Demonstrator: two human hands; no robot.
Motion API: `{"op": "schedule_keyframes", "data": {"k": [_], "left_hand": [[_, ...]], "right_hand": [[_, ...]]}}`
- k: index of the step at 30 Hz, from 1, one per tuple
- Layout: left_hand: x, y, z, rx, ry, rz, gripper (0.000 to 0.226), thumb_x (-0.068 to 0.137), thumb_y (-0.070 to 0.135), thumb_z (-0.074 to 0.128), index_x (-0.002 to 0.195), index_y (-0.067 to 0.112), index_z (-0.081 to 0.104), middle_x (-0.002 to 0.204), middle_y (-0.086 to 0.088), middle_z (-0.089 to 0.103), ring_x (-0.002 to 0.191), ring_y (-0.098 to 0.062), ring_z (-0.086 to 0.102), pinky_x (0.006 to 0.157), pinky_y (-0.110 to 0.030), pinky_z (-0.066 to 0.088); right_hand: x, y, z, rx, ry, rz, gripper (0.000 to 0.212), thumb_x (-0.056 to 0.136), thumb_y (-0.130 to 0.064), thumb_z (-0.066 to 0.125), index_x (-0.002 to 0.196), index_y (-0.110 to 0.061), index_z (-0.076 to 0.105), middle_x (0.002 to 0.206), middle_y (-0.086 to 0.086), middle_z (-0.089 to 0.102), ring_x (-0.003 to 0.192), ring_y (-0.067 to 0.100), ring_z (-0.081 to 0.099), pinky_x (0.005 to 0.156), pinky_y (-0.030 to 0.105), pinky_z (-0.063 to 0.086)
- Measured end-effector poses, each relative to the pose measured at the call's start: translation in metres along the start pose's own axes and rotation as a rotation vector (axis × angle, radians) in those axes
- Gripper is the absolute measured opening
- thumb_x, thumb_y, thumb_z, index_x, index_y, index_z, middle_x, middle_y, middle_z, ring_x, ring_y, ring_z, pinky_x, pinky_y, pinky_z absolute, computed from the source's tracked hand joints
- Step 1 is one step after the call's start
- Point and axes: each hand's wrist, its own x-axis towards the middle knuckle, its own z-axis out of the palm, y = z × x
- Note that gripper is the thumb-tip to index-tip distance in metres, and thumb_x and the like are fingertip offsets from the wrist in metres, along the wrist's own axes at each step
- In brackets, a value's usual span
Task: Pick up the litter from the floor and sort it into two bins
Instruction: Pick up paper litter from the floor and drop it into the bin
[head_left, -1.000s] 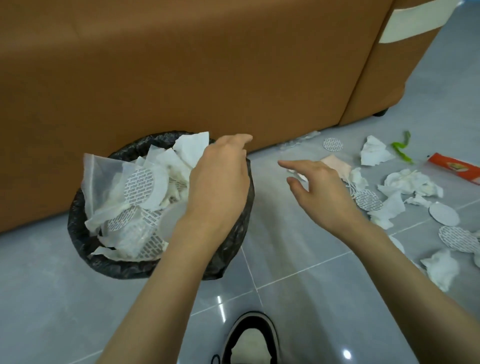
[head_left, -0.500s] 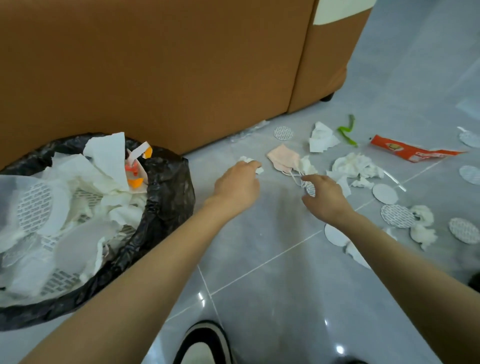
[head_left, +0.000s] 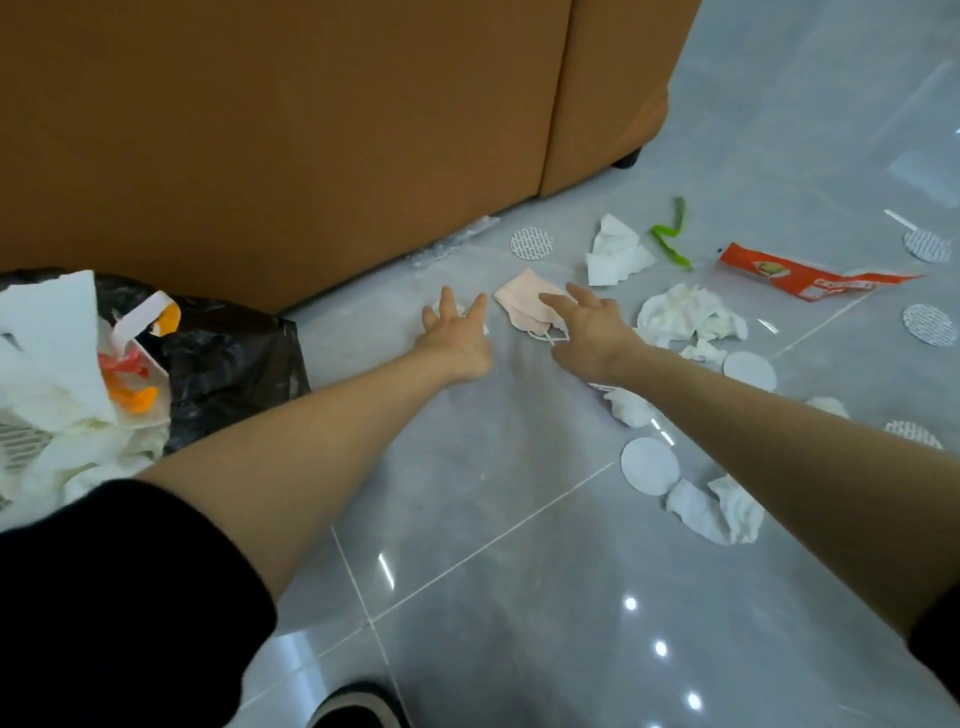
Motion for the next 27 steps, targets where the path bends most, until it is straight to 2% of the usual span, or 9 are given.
{"op": "schedule_keyframes", "data": {"k": [4, 7, 9, 12, 14, 16, 18, 22, 27], "left_hand": [[0.014, -0.001, 0.012, 0.087, -0.050, 0.008, 0.064, 0.098, 0.026, 0.039, 0.150, 0.032, 0.002, 0.156, -0.007, -0.021, 0.143, -0.035, -0.016, 0.118, -0.043, 0.007], [0.021, -0.012, 0.019, 0.110, -0.076, 0.041, 0.063, 0.097, 0.026, 0.040, 0.150, 0.028, 0.007, 0.158, -0.006, -0.012, 0.145, -0.032, -0.014, 0.119, -0.040, 0.004], [0.021, -0.017, 0.021, 0.069, -0.055, 0.077, 0.060, 0.096, 0.022, 0.040, 0.150, 0.025, 0.012, 0.159, -0.005, -0.004, 0.146, -0.029, -0.007, 0.119, -0.035, 0.006], [0.015, -0.017, 0.026, -0.030, 0.041, 0.112, 0.051, 0.095, 0.017, 0.041, 0.145, 0.021, 0.029, 0.155, -0.005, 0.013, 0.142, -0.028, 0.011, 0.114, -0.031, 0.018], [0.011, -0.016, 0.030, -0.080, 0.091, 0.127, 0.045, 0.094, 0.014, 0.041, 0.138, 0.018, 0.041, 0.146, -0.007, 0.026, 0.134, -0.030, 0.022, 0.110, -0.032, 0.026], [0.006, -0.017, 0.037, -0.123, 0.116, 0.127, 0.041, 0.092, 0.011, 0.042, 0.133, 0.017, 0.048, 0.136, -0.008, 0.035, 0.125, -0.029, 0.030, 0.104, -0.031, 0.031], [-0.003, -0.021, 0.045, -0.167, 0.144, 0.127, 0.041, 0.092, 0.008, 0.043, 0.131, 0.018, 0.052, 0.131, -0.008, 0.038, 0.120, -0.029, 0.034, 0.102, -0.030, 0.032], [-0.032, -0.031, 0.064, -0.213, 0.202, 0.166, 0.047, 0.087, -0.004, 0.043, 0.128, 0.018, 0.055, 0.125, -0.009, 0.042, 0.117, -0.027, 0.039, 0.100, -0.027, 0.034], [-0.065, -0.037, 0.081, -0.363, 0.204, 0.135, 0.041, 0.085, -0.005, 0.047, 0.119, 0.012, 0.061, 0.120, -0.010, 0.044, 0.111, -0.024, 0.049, 0.094, -0.017, 0.033]], "right_hand": [[0.014, 0.000, 0.009, -0.035, -0.078, -0.012, 0.074, 0.087, -0.016, 0.052, 0.150, -0.030, 0.016, 0.160, 0.004, 0.001, 0.145, 0.030, 0.004, 0.117, 0.042, 0.018], [0.020, 0.003, 0.017, -0.052, -0.130, -0.011, 0.076, 0.087, -0.018, 0.053, 0.151, -0.028, 0.012, 0.159, 0.006, 0.002, 0.146, 0.030, 0.005, 0.117, 0.042, 0.016], [0.020, 0.004, 0.021, -0.056, -0.135, -0.005, 0.075, 0.086, -0.016, 0.052, 0.150, -0.025, 0.014, 0.157, 0.009, 0.010, 0.144, 0.032, 0.011, 0.117, 0.039, 0.015], [0.012, 0.003, 0.026, -0.040, -0.098, 0.011, 0.065, 0.086, -0.013, 0.051, 0.146, -0.020, 0.025, 0.148, 0.009, 0.027, 0.132, 0.036, 0.023, 0.110, 0.032, 0.018], [0.006, 0.001, 0.029, -0.026, -0.082, 0.022, 0.057, 0.088, -0.014, 0.049, 0.142, -0.020, 0.032, 0.142, 0.010, 0.031, 0.126, 0.037, 0.025, 0.107, 0.031, 0.020], [0.000, 0.000, 0.033, -0.027, -0.085, 0.020, 0.054, 0.089, -0.016, 0.050, 0.141, -0.020, 0.035, 0.140, 0.011, 0.032, 0.127, 0.038, 0.024, 0.110, 0.033, 0.018], [-0.011, -0.003, 0.036, -0.031, -0.104, 0.013, 0.054, 0.089, -0.018, 0.051, 0.142, -0.019, 0.035, 0.141, 0.011, 0.031, 0.130, 0.038, 0.022, 0.115, 0.037, 0.016], [-0.043, -0.008, 0.043, -0.029, -0.092, 0.005, 0.049, 0.089, -0.019, 0.052, 0.137, -0.021, 0.041, 0.136, 0.007, 0.038, 0.124, 0.031, 0.030, 0.105, 0.041, 0.033], [-0.079, -0.012, 0.051, -0.076, -0.046, 0.056, 0.036, 0.096, -0.029, 0.037, 0.128, -0.028, 0.053, 0.133, -0.002, 0.048, 0.123, 0.028, 0.034, 0.102, 0.040, 0.028]]}}
